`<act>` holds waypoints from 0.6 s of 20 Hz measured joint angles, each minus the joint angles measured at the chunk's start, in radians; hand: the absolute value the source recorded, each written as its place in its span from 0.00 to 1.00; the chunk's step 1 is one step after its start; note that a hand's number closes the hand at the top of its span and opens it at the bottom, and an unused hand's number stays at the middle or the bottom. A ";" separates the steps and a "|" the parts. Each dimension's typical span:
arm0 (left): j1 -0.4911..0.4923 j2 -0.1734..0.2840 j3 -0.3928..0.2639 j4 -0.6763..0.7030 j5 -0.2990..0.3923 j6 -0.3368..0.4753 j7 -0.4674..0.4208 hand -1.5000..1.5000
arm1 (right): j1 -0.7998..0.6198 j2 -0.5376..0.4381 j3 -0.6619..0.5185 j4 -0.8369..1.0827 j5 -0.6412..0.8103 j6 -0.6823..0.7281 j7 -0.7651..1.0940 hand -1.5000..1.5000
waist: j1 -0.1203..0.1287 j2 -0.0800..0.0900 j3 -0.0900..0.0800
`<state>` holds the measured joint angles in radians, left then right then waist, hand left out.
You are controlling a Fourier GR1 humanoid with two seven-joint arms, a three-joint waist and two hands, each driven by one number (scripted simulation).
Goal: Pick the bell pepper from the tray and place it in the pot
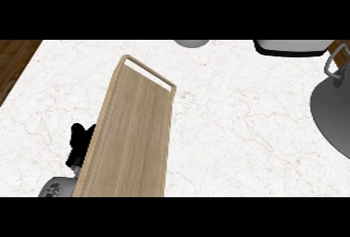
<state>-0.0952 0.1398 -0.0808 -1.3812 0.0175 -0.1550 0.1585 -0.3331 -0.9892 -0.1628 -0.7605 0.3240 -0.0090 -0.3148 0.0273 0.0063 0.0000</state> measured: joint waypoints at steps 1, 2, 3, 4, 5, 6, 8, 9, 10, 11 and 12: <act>0.000 0.006 0.005 0.005 0.003 -0.006 -0.002 0.50 | -0.011 -0.002 0.027 -0.003 0.038 -0.014 0.030 1.00 | 0.001 0.000 0.000; -0.004 0.002 0.003 0.007 0.001 -0.005 -0.003 0.50 | -0.026 0.006 0.054 0.006 0.076 -0.035 0.051 1.00 | 0.003 0.001 0.000; -0.007 0.005 0.004 0.011 0.001 -0.010 -0.006 0.50 | -0.043 0.013 0.083 0.011 0.115 -0.050 0.082 1.00 | 0.006 0.001 0.000; -0.009 0.001 0.000 0.000 -0.001 -0.006 0.005 0.50 | -0.061 0.019 0.108 0.017 0.150 -0.055 0.112 1.00 | 0.007 0.001 0.000; -0.010 0.000 0.000 0.006 -0.004 -0.006 -0.003 0.50 | -0.082 0.030 0.133 0.029 0.178 -0.047 0.143 1.00 | 0.007 0.001 0.000; -0.009 -0.002 -0.001 0.012 -0.005 -0.007 -0.010 0.50 | -0.109 0.039 0.153 0.054 0.200 -0.027 0.169 1.00 | 0.010 0.002 0.000; -0.010 -0.007 -0.005 0.011 -0.009 -0.006 -0.012 0.50 | -0.145 0.064 0.193 0.092 0.237 0.024 0.228 1.00 | 0.014 0.003 0.000; -0.013 -0.005 -0.002 0.011 -0.007 -0.008 -0.010 0.50 | -0.158 0.078 0.207 0.117 0.250 0.050 0.258 1.00 | 0.016 0.004 0.000; -0.014 -0.003 -0.002 0.009 -0.007 -0.008 -0.002 0.50 | -0.172 0.088 0.213 0.147 0.255 0.078 0.286 0.00 | 0.017 0.004 0.001; -0.018 -0.003 0.001 0.020 -0.008 -0.008 -0.009 0.50 | -0.187 0.103 0.225 0.166 0.265 0.105 0.317 0.00 | 0.014 0.004 0.001; -0.022 -0.003 0.003 0.026 -0.009 -0.009 -0.014 0.50 | -0.213 0.112 0.235 0.190 0.276 0.137 0.343 0.00 | 0.014 0.004 0.001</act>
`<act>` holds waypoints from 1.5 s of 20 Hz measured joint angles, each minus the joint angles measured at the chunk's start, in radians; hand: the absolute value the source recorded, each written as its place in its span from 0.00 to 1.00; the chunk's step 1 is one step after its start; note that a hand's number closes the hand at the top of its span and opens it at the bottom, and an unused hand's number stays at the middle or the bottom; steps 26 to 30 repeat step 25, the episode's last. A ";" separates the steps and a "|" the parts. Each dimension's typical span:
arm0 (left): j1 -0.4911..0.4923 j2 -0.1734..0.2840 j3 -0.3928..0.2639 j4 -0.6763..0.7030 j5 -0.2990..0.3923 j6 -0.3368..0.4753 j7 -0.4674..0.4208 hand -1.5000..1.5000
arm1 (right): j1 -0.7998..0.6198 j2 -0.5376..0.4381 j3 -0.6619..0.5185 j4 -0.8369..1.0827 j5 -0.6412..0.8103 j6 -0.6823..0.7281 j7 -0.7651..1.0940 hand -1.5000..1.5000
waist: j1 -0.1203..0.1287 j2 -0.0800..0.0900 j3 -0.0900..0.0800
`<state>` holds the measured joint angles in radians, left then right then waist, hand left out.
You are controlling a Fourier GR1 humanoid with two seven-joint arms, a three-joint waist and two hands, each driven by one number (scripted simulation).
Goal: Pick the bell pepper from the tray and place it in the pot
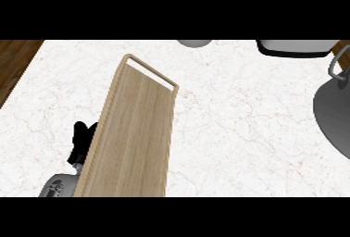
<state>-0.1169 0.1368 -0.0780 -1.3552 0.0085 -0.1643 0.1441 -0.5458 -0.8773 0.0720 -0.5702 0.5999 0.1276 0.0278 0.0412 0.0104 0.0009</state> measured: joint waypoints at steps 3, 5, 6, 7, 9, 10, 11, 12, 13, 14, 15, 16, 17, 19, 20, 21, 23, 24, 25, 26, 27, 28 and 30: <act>0.001 -0.002 0.003 -0.005 -0.001 0.002 0.008 0.50 | -0.058 0.042 0.012 0.086 0.030 0.034 0.013 0.00 | -0.005 -0.001 0.000; 0.022 0.000 0.003 -0.021 -0.001 0.000 0.005 0.50 | -0.078 0.062 -0.016 0.114 0.012 0.015 -0.024 0.00 | -0.009 -0.003 -0.002; 0.024 -0.001 0.003 -0.023 -0.001 0.002 0.006 0.50 | -0.083 0.072 -0.036 0.115 -0.006 0.001 -0.045 0.00 | -0.014 -0.005 -0.003; 0.022 -0.003 0.004 -0.026 0.000 0.004 0.012 0.50 | -0.095 0.080 -0.059 0.113 -0.027 -0.014 -0.064 0.00 | -0.017 -0.006 -0.004; 0.020 0.002 0.012 -0.019 0.002 0.003 0.010 0.50 | -0.114 0.099 -0.124 0.105 -0.090 -0.049 -0.107 0.00 | -0.024 -0.007 -0.002; 0.025 -0.001 0.008 -0.025 0.000 0.006 0.011 0.50 | -0.123 0.110 -0.158 0.102 -0.123 -0.067 -0.125 0.00 | -0.025 -0.008 -0.001; 0.024 0.001 0.012 -0.023 0.001 0.006 0.012 0.50 | -0.132 0.121 -0.194 0.100 -0.158 -0.084 -0.141 0.00 | -0.028 -0.008 0.000; 0.023 -0.006 0.010 -0.023 -0.002 0.013 0.012 0.50 | -0.148 0.127 -0.228 0.097 -0.191 -0.095 -0.149 0.00 | -0.029 -0.008 0.001; 0.025 -0.006 0.011 -0.022 -0.001 0.013 0.012 0.50 | -0.157 0.134 -0.265 0.093 -0.226 -0.113 -0.160 0.00 | -0.032 -0.009 0.001; 0.030 -0.007 0.011 -0.029 -0.003 0.016 0.013 0.50 | -0.159 0.144 -0.302 0.094 -0.258 -0.138 -0.173 0.00 | -0.032 -0.010 0.001; 0.024 -0.005 0.015 -0.031 0.001 0.015 0.021 0.50 | -0.165 0.145 -0.337 0.094 -0.289 -0.156 -0.180 0.00 | -0.034 -0.009 0.002; 0.038 -0.006 0.012 -0.037 -0.001 0.016 0.018 0.50 | -0.165 0.141 -0.371 0.097 -0.316 -0.176 -0.191 0.00 | -0.033 -0.009 0.002; 0.041 -0.005 0.012 -0.036 0.000 0.014 0.015 0.50 | -0.168 0.130 -0.404 0.100 -0.343 -0.188 -0.192 0.00 | -0.035 -0.009 0.002; 0.025 -0.002 0.017 -0.039 0.004 0.012 0.035 0.50 | -0.161 0.112 -0.467 0.107 -0.392 -0.220 -0.215 0.00 | -0.039 -0.008 0.002; 0.032 -0.006 0.014 -0.040 -0.001 0.016 0.026 0.50 | -0.154 0.106 -0.495 0.110 -0.414 -0.232 -0.227 0.00 | -0.039 -0.009 0.001; 0.033 -0.008 0.014 -0.038 -0.002 0.018 0.024 0.50 | -0.146 0.083 -0.525 0.114 -0.439 -0.224 -0.244 0.00 | -0.040 -0.008 0.002; 0.039 -0.001 0.016 -0.043 -0.002 0.010 0.021 0.50 | -0.125 0.056 -0.578 0.133 -0.482 -0.221 -0.286 0.00 | -0.038 -0.007 0.001; 0.048 -0.001 0.014 -0.052 -0.002 0.009 0.025 0.50 | -0.120 0.032 -0.601 0.143 -0.500 -0.210 -0.298 0.00 | -0.036 -0.007 0.002; 0.048 0.000 0.016 -0.045 -0.005 0.009 0.016 0.50 | -0.110 0.014 -0.623 0.149 -0.522 -0.191 -0.312 0.00 | -0.037 -0.007 0.001; 0.048 0.000 0.016 -0.045 -0.005 0.009 0.016 0.50 | -0.110 0.014 -0.623 0.149 -0.522 -0.191 -0.312 0.00 | -0.037 -0.007 0.001; 0.048 0.000 0.016 -0.045 -0.005 0.009 0.016 0.50 | -0.110 0.014 -0.623 0.149 -0.522 -0.191 -0.312 0.00 | -0.037 -0.007 0.001; 0.048 0.000 0.016 -0.045 -0.005 0.009 0.016 0.50 | -0.110 0.014 -0.623 0.149 -0.522 -0.191 -0.312 0.00 | -0.037 -0.007 0.001; 0.048 0.000 0.016 -0.045 -0.005 0.009 0.016 0.50 | -0.110 0.014 -0.623 0.149 -0.522 -0.191 -0.312 0.00 | -0.037 -0.007 0.001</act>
